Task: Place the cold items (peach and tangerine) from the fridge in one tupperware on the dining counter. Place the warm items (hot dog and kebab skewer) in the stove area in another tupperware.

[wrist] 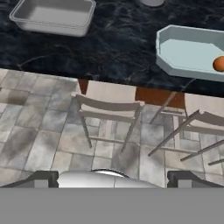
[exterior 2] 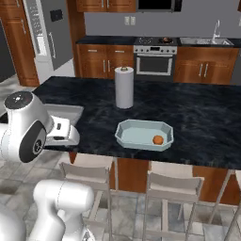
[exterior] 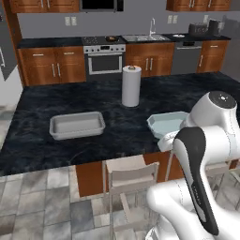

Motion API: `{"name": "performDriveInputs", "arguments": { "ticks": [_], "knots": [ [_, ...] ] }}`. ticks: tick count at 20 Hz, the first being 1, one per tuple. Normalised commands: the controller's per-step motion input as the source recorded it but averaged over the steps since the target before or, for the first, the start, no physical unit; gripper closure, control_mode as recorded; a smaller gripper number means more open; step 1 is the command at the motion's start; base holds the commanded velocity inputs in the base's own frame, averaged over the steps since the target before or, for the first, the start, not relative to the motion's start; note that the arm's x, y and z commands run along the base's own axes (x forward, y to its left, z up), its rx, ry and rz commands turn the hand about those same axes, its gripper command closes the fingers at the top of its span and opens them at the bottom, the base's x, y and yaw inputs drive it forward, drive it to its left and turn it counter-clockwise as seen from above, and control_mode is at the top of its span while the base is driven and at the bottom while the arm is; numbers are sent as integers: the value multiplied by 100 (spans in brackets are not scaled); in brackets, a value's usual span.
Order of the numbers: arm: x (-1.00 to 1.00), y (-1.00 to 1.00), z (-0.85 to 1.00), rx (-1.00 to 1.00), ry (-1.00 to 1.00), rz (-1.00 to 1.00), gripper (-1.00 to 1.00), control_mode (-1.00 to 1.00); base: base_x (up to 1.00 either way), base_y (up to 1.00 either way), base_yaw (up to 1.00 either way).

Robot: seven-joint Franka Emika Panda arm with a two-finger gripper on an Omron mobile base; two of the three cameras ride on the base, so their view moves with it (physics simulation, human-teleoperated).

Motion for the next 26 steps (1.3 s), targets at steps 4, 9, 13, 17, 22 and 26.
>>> {"name": "performDriveInputs", "arguments": {
  "ticks": [4, 9, 13, 17, 22, 26],
  "knots": [
    [0, 0, 0, 0, 0, 0, -100, 100, -26, 100, -3],
    [0, 0, 0, 0, 0, 0, -100, 100, -1, 100, -11],
    [0, 0, 0, 0, 0, 0, -100, 100, 0, 100, -13],
    [0, 0, 0, 0, 0, 0, -100, 100, 0, 100, -15],
    [0, 0, 0, 0, 0, 0, -100, 100, 0, 100, -15],
    [0, 0, 0, 0, 0, 0, -100, 100, 14, 100, -12]
  ]
}}
